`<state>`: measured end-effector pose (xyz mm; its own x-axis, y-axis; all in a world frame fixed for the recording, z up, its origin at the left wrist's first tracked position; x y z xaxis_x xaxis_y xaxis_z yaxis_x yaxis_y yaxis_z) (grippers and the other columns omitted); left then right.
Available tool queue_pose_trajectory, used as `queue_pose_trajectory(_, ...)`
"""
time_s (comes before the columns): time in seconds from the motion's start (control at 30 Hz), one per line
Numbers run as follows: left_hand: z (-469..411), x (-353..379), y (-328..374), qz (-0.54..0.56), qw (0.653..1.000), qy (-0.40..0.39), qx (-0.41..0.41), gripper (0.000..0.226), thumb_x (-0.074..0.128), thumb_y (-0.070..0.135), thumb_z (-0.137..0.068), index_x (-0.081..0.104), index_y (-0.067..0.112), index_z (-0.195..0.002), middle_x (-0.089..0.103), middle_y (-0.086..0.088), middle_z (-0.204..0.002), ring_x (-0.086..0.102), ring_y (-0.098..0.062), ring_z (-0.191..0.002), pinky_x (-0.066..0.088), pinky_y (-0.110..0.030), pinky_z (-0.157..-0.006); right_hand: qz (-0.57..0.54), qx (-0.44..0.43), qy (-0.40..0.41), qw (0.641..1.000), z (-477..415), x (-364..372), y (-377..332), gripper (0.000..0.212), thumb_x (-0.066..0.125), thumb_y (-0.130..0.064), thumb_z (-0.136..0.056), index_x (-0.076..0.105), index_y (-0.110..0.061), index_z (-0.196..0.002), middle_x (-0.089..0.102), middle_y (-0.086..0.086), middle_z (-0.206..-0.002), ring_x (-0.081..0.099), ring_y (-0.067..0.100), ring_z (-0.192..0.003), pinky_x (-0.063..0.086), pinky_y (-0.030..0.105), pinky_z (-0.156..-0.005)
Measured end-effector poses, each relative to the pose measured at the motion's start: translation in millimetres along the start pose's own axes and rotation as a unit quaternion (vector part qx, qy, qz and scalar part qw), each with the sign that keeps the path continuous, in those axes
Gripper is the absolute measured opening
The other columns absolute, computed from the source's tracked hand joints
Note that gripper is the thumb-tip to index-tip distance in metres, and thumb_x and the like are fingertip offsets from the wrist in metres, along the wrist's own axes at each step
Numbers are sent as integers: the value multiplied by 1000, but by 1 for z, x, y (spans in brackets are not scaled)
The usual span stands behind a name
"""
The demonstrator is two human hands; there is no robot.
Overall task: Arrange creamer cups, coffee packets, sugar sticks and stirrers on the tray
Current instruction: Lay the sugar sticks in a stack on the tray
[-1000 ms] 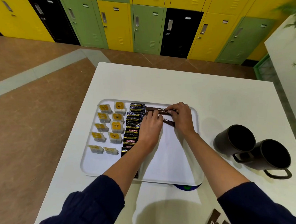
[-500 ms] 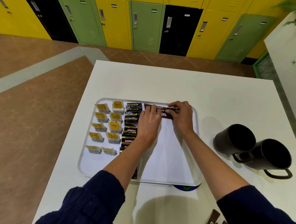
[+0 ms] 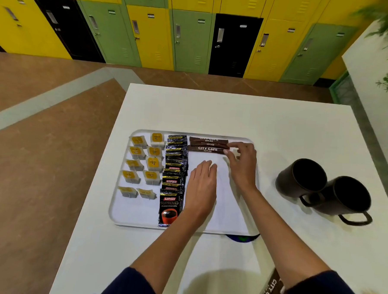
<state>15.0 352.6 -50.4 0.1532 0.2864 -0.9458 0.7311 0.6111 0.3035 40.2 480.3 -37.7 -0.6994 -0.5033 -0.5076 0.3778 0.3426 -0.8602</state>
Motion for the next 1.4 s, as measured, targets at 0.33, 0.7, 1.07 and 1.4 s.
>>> queue_pose_trajectory(0.33, 83, -16, 47, 70, 996, 0, 62, 26, 75, 3, -70, 68, 12, -93, 66, -3, -84, 63, -22, -71, 50, -27, -58, 23, 24, -147, 989, 109, -96, 18, 13, 56, -10, -92, 66, -17, -96, 70, 1, -86, 66, 5, -82, 46, 4, -69)
queue_pose_trajectory(0.7, 175, -1, 99, 156, 961, -225, -31, 29, 53, 40, -91, 57, 12, -95, 59, -4, -98, 58, -21, -91, 48, -37, -78, 129, 109, -168, 971, 206, -196, 69, 9, 65, -8, -86, 66, -12, -94, 61, 4, -78, 54, 12, -70, 40, 6, -58)
queue_pose_trajectory(1.07, 199, 17, 132, 189, 946, -246, -92, 47, 73, 35, -77, 47, 11, -107, 50, -6, -110, 52, -22, -102, 48, -38, -83, 144, 204, -138, 958, 267, -183, 87, 49, 80, -25, -73, 47, -11, -107, 47, 2, -94, 48, 17, -85, 37, 26, -68)
queue_pose_trajectory(1.4, 198, 23, 129, 159, 937, -275, -145, 36, 63, 31, -87, 51, 4, -108, 55, -15, -113, 56, -31, -102, 44, -37, -81, 89, 217, -126, 964, 268, -182, 89, 43, 81, -7, -70, 53, -7, -103, 50, 2, -79, 51, 17, -74, 40, 25, -59)
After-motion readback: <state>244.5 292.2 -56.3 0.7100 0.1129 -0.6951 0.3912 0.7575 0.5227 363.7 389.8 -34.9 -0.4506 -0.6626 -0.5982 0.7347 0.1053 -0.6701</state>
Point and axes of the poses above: each hand's wrist, its own z-axis away from the middle knuckle, its own x-axis out of the palm, y = z × x, the point moved 3 cm from there along -z, towards the middle knuckle
